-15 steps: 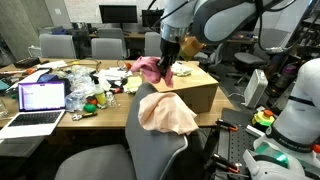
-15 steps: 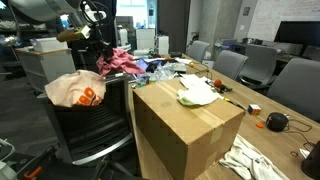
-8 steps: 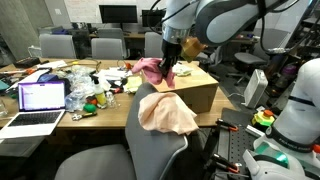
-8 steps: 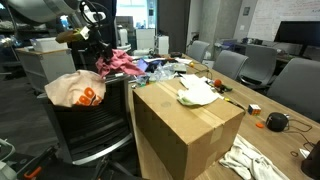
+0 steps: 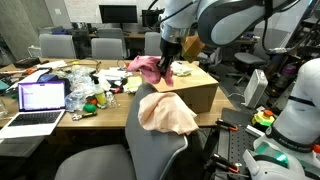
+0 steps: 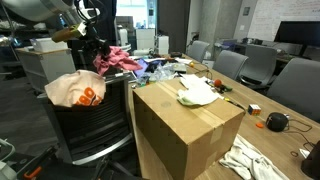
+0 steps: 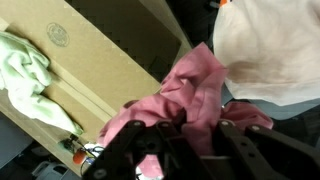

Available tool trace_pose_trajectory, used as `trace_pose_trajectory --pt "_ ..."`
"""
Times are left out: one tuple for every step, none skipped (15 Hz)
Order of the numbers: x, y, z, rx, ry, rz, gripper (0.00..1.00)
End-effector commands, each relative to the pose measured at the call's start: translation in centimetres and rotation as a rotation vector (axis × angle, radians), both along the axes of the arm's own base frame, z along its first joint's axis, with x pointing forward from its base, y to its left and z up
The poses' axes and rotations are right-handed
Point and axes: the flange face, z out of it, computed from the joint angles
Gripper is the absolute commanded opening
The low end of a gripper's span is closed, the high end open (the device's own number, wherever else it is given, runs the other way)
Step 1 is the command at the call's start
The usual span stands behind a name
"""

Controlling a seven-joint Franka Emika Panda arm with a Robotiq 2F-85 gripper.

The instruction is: Put the peach and pink shirts on the backrest of the chair respectively

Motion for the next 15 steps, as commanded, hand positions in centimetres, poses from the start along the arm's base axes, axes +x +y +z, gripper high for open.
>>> trace_pose_trajectory --pt "-0.02 1.1 1.5 -0.053 -0.021 0.05 0.05" --pt "-0.04 1.33 1.58 -0.059 -0.023 0.059 0.05" --pt "0.0 1.49 1.63 -0.066 -0.025 0.068 0.05" --pt "0.0 1.62 1.7 -0.072 -0.028 0.076 0.05" --pt "-0.03 1.7 1.76 -0.074 -0.029 0.082 0.05" --pt "-0.03 1.71 1.79 -0.077 -0.027 0.087 0.05" --pt "0.0 1.72 1.82 -0.079 -0.029 0.089 0.42" --pt "-0.02 1.73 1.89 -0.08 -0.028 0.092 0.43" --pt "-0.06 1.69 1.94 -0.08 -0.028 0.096 0.49" --pt "-0.05 1.69 1.95 -0.081 -0.028 0.099 0.56" --pt "-0.05 1.68 1.98 -0.081 -0.028 0.102 0.63" --pt "-0.08 1.68 2.04 -0.082 -0.028 0.104 0.72" --pt "-0.05 1.67 2.05 -0.082 -0.027 0.106 0.79" --pt "-0.03 1.66 2.08 -0.082 -0.028 0.107 0.88" --pt "-0.04 1.64 2.13 -0.081 -0.029 0.108 0.94"
